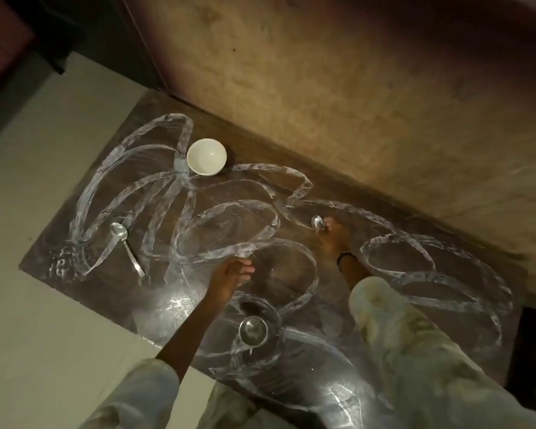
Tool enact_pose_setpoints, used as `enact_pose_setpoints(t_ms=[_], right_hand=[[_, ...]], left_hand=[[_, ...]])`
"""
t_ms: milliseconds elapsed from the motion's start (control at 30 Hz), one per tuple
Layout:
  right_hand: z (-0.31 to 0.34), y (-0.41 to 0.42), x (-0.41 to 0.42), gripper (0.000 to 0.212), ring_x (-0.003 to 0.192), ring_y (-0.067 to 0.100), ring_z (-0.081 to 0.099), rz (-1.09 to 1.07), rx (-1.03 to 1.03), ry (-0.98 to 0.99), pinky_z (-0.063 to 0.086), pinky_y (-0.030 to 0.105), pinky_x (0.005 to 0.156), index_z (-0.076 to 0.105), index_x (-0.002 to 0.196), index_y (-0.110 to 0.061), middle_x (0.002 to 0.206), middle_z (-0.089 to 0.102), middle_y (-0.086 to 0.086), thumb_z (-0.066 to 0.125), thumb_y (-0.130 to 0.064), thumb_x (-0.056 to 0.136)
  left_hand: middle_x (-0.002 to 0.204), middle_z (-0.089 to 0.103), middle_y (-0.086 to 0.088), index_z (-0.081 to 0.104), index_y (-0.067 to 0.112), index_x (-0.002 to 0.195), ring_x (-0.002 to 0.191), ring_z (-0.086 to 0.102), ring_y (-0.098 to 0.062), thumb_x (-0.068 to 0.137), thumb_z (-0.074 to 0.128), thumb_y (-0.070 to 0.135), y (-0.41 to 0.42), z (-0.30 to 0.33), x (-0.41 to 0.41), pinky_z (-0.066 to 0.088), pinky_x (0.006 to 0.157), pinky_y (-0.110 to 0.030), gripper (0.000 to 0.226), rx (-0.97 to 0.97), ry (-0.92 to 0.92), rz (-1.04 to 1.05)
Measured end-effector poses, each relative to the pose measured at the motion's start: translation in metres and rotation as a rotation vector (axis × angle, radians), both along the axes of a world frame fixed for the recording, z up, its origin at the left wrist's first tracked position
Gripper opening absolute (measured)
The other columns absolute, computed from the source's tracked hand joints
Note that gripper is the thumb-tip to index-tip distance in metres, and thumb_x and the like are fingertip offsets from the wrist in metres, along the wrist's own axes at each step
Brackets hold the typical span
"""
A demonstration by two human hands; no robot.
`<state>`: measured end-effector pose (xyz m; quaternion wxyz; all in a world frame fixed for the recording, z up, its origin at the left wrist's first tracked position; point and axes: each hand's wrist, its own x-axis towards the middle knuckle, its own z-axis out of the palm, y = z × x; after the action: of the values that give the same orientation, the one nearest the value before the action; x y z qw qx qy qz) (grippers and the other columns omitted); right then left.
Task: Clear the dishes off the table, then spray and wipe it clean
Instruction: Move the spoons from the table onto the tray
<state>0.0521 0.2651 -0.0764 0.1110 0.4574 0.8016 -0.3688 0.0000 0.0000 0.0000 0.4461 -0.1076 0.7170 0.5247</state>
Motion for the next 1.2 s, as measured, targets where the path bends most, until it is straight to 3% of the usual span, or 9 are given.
enact_pose_setpoints(t_ms=[167,300,500,633,700,767,867,1000,1200], right_hand=[[-0.013,0.002,-0.015,0.044,0.109,0.036,0.058,-0.091,-0.047,0.007,0.044,0.037,0.088,0.058,0.121,-0.006,0.12,0.06,0.02,0.067,-0.022,0.081],[-0.018,0.008,-0.017,0.033,0.098,0.033,0.063,-0.07,-0.016,0.016,0.038,0.025,0.071,0.065,0.11,-0.003,0.106,0.068,0.019,0.067,-0.021,0.082],[-0.016,-0.001,-0.017,0.02,0.078,0.033,0.063,-0.042,0.016,0.078,0.041,0.033,0.063,0.069,0.081,-0.001,0.079,0.069,0.021,0.067,-0.021,0.084],[0.003,-0.024,-0.026,0.011,0.059,0.019,0.054,-0.047,-0.065,0.191,0.037,0.021,0.054,0.069,0.072,-0.004,0.06,0.062,0.002,0.073,-0.014,0.076],[0.008,-0.037,-0.033,0.013,0.053,0.015,0.053,-0.059,-0.162,0.252,0.044,0.027,0.056,0.067,0.063,-0.015,0.051,0.059,-0.011,0.076,-0.015,0.073],[0.015,-0.052,-0.043,0.013,0.058,0.019,0.059,-0.026,-0.23,0.28,0.05,0.039,0.06,0.068,0.064,-0.02,0.058,0.066,-0.007,0.079,-0.018,0.071],[0.028,-0.08,-0.061,0.014,0.07,0.022,0.067,0.12,-0.281,0.346,0.052,0.034,0.063,0.072,0.076,-0.006,0.074,0.072,0.009,0.079,-0.019,0.074],[0.035,-0.116,-0.087,0.014,0.074,0.029,0.068,0.215,-0.336,0.421,0.053,0.037,0.066,0.072,0.077,0.0,0.076,0.073,0.015,0.078,-0.013,0.074],[0.032,-0.154,-0.105,0.011,0.076,0.027,0.069,0.261,-0.461,0.45,0.056,0.043,0.072,0.072,0.08,-0.005,0.079,0.073,0.012,0.077,-0.014,0.076]], left_hand=[[0.087,0.068,-0.006,0.061,-0.001,0.104,0.06,0.066,-0.001,0.097,0.04,0.01,-0.01,-0.025,-0.003,0.047,0.069,-0.024,0.025,-0.063,0.038,-0.011],[0.088,0.068,-0.007,0.06,-0.001,0.105,0.061,0.066,0.001,0.098,0.038,0.009,-0.016,-0.04,-0.005,0.05,0.063,-0.013,0.025,-0.071,0.037,-0.009],[0.089,0.067,-0.009,0.06,-0.004,0.106,0.065,0.066,-0.002,0.098,0.039,0.007,-0.024,-0.046,-0.009,0.05,0.059,-0.01,0.026,-0.05,0.033,0.056],[0.075,0.07,-0.001,0.062,0.002,0.092,0.059,0.066,-0.005,0.096,0.041,0.003,-0.038,-0.041,-0.022,0.052,0.058,-0.017,0.022,-0.028,-0.005,0.2],[0.08,0.069,-0.002,0.062,0.008,0.089,0.062,0.066,-0.007,0.096,0.041,0.006,-0.05,-0.041,-0.036,0.051,0.063,-0.022,0.022,-0.082,0.028,0.252],[0.083,0.067,-0.003,0.061,0.005,0.095,0.065,0.065,-0.007,0.096,0.041,0.008,-0.064,-0.04,-0.054,0.05,0.058,-0.015,0.02,-0.14,0.092,0.311],[0.081,0.062,-0.005,0.057,0.002,0.099,0.065,0.06,-0.012,0.096,0.041,0.009,-0.092,-0.04,-0.088,0.048,0.053,-0.012,0.018,-0.191,0.161,0.42],[0.075,0.058,-0.011,0.058,0.002,0.086,0.078,0.055,-0.029,0.094,0.048,0.015,-0.133,-0.051,-0.132,0.042,0.061,-0.029,0.018,-0.392,0.282,0.451],[0.129,0.05,-0.018,0.046,0.003,0.124,0.118,0.05,-0.035,0.086,0.059,0.012,-0.161,-0.059,-0.182,0.043,0.099,-0.042,0.042,-0.686,0.363,0.564]])
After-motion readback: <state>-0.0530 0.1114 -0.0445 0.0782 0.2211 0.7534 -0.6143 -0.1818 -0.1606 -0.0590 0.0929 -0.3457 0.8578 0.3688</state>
